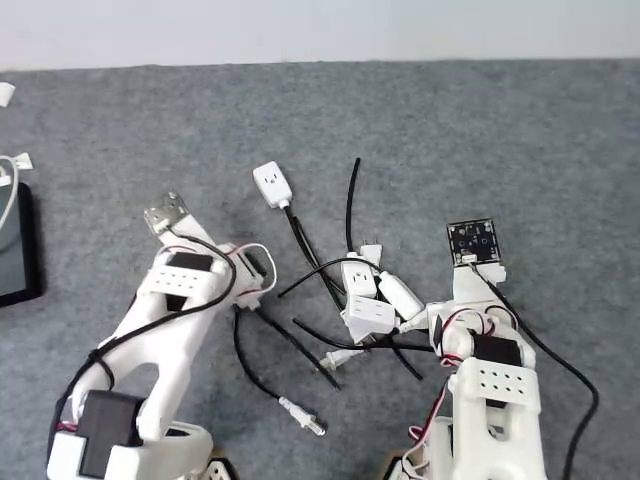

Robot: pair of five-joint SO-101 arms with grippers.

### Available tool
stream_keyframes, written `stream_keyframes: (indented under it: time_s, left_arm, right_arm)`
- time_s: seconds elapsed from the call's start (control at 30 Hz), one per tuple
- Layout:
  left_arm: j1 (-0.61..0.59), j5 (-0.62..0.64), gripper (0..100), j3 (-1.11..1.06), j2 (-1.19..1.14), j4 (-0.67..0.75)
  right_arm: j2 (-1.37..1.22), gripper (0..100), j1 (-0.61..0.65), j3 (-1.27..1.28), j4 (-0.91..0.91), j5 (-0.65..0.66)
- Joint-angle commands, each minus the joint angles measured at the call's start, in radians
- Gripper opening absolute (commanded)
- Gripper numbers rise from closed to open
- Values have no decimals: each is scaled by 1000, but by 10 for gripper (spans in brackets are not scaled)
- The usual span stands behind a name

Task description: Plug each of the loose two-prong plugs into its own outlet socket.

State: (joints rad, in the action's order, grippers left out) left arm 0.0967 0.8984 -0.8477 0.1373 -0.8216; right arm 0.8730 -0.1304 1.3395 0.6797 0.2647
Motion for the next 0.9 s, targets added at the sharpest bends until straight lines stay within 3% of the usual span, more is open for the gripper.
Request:
stream_keyframes:
  time_s: [0.0, 0.17, 0.4, 0.6, 0.87]
  left_arm:
    - [34, -8, 229, -2, 5, 18]
    - [31, -8, 231, -1, -5, 18]
    - [31, -8, 225, 122, -207, -11]
    - [29, -44, 9, 225, -252, -94]
    - [78, -201, 13, 179, -106, -150]
  right_arm:
    - [-4, 12, 8, -5, -19, 11]
    - [-4, 12, 8, -5, -19, 11]
    - [-4, 12, 8, -5, -19, 11]
    - [-4, 12, 8, -5, -21, 11]
    - [-4, 12, 8, -5, -22, 11]
